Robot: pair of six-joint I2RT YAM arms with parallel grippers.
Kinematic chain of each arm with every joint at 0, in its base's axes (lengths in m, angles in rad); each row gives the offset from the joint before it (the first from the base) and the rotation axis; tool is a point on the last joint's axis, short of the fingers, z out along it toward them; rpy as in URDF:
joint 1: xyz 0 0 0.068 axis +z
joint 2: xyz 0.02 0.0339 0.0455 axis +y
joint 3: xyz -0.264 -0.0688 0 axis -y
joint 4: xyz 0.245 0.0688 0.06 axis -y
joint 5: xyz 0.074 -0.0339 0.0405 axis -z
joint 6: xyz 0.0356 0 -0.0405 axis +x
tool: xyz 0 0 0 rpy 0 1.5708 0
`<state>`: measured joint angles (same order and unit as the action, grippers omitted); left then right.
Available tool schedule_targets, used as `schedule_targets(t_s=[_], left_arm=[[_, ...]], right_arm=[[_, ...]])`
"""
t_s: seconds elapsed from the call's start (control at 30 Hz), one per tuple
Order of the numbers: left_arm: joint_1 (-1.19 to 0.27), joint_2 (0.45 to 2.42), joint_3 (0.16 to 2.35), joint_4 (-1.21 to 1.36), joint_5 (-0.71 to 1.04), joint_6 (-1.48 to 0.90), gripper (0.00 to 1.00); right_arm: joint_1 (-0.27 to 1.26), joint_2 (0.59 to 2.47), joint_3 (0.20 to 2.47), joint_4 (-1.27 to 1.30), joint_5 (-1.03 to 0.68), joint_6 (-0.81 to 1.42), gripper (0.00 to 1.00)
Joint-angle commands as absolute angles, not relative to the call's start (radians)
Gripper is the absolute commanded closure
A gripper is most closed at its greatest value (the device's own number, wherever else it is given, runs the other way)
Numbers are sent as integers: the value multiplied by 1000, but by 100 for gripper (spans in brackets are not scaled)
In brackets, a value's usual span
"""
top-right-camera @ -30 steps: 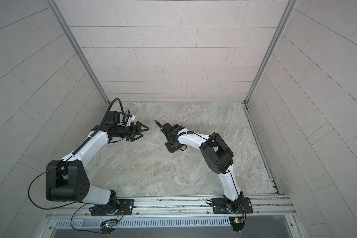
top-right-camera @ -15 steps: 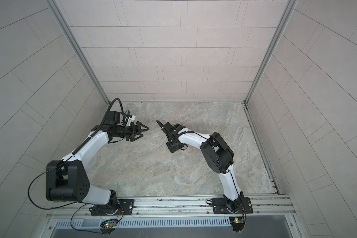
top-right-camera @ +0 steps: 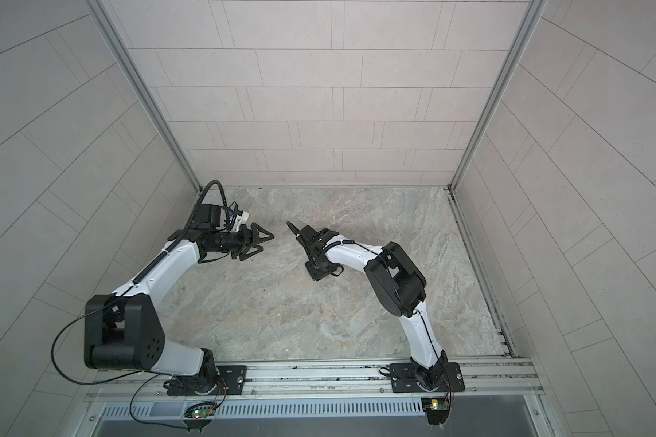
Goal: Build the wood block tower
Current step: 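Carry the red cube with the right gripper over the tower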
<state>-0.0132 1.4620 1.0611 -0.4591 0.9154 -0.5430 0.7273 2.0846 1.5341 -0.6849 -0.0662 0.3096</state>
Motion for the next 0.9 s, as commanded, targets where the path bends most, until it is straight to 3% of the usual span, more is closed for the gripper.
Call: schedule_targets(t_s=[0.0,0.37,0.87], left_arm=[[-8,1442,1048,-453,922,-540,19],[-8,1441,1049,-453,922,-540,19],[-9,1442,1046,-449,932,-545,19]], right_arm=[[728,2091,1556,-708,-47,317,66],[721,1969,1588,-785,11,379,74],[643,1789,1665,-974,39,449,74]])
